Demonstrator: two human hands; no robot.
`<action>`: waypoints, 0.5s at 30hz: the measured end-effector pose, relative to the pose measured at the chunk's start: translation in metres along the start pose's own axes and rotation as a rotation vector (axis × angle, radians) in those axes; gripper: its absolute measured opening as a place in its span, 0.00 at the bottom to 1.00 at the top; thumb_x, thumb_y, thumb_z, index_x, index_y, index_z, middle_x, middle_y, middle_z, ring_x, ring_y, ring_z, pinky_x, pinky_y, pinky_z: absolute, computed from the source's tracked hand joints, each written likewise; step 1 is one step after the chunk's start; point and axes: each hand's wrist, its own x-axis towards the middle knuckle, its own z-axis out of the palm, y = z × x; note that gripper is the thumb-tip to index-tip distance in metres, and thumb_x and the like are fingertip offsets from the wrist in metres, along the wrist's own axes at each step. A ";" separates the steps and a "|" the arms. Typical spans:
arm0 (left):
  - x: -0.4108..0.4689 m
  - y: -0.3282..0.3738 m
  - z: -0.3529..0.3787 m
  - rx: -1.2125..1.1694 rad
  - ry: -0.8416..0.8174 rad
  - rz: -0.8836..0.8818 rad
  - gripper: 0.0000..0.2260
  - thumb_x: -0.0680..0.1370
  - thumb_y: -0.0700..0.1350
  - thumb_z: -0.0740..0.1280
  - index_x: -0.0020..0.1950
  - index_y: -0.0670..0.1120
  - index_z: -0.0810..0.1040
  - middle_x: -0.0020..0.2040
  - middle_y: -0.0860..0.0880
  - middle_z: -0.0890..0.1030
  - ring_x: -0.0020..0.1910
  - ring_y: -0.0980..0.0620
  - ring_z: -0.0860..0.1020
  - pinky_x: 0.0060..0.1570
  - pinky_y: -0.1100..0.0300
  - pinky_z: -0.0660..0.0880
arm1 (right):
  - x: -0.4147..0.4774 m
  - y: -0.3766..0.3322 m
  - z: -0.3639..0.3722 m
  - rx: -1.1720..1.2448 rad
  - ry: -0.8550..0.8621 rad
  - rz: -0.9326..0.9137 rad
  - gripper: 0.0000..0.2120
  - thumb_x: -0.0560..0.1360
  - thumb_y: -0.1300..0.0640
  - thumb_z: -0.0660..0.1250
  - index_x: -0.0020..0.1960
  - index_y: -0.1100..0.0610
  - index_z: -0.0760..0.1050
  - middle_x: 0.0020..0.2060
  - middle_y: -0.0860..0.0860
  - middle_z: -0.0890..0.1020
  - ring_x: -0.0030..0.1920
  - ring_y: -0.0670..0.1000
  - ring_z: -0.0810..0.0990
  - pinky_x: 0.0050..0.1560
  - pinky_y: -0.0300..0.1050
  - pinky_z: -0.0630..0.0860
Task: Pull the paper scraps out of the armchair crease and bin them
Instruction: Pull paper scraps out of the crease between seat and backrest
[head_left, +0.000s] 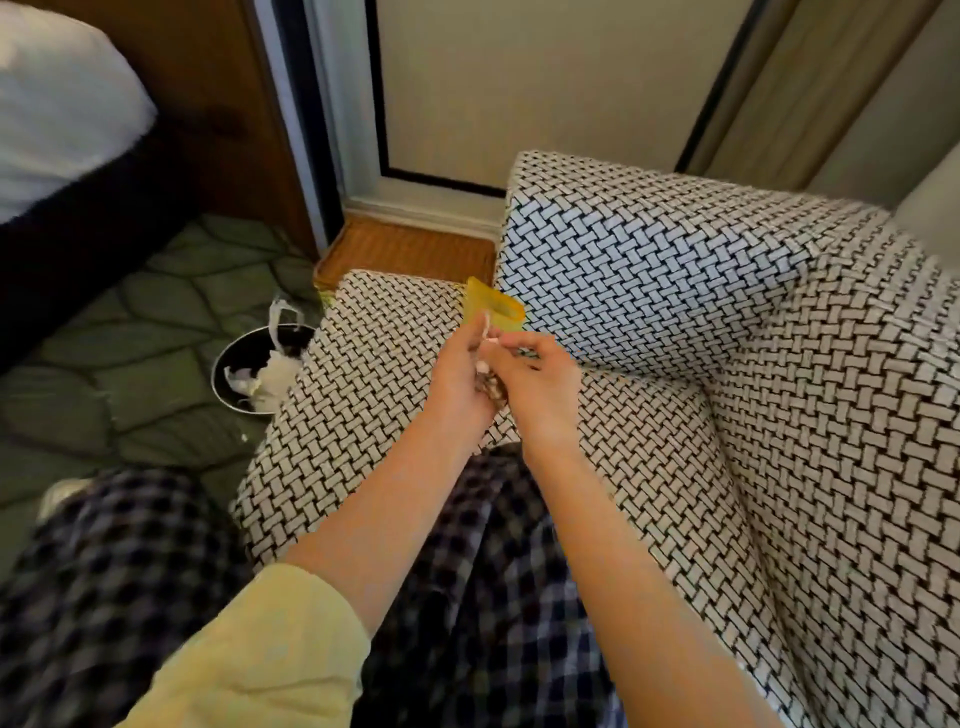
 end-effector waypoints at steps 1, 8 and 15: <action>0.002 0.005 -0.002 -0.032 -0.001 0.016 0.13 0.80 0.42 0.56 0.38 0.44 0.75 0.26 0.50 0.76 0.22 0.54 0.75 0.27 0.63 0.74 | 0.003 0.002 0.007 -0.008 -0.020 -0.011 0.03 0.71 0.57 0.70 0.40 0.53 0.78 0.40 0.49 0.82 0.42 0.48 0.81 0.47 0.41 0.79; 0.059 0.072 -0.039 -0.147 0.090 0.074 0.13 0.78 0.37 0.50 0.35 0.44 0.66 0.32 0.49 0.67 0.29 0.55 0.66 0.26 0.65 0.69 | 0.046 0.009 0.098 -0.195 -0.104 -0.137 0.07 0.75 0.58 0.67 0.47 0.58 0.83 0.39 0.49 0.83 0.39 0.44 0.78 0.44 0.37 0.75; 0.112 0.133 -0.106 -0.231 0.308 0.187 0.13 0.77 0.39 0.51 0.32 0.45 0.63 0.32 0.49 0.67 0.28 0.54 0.65 0.30 0.63 0.65 | 0.073 0.033 0.179 -0.351 -0.592 -0.071 0.13 0.79 0.52 0.59 0.59 0.53 0.76 0.47 0.46 0.79 0.43 0.42 0.75 0.42 0.32 0.73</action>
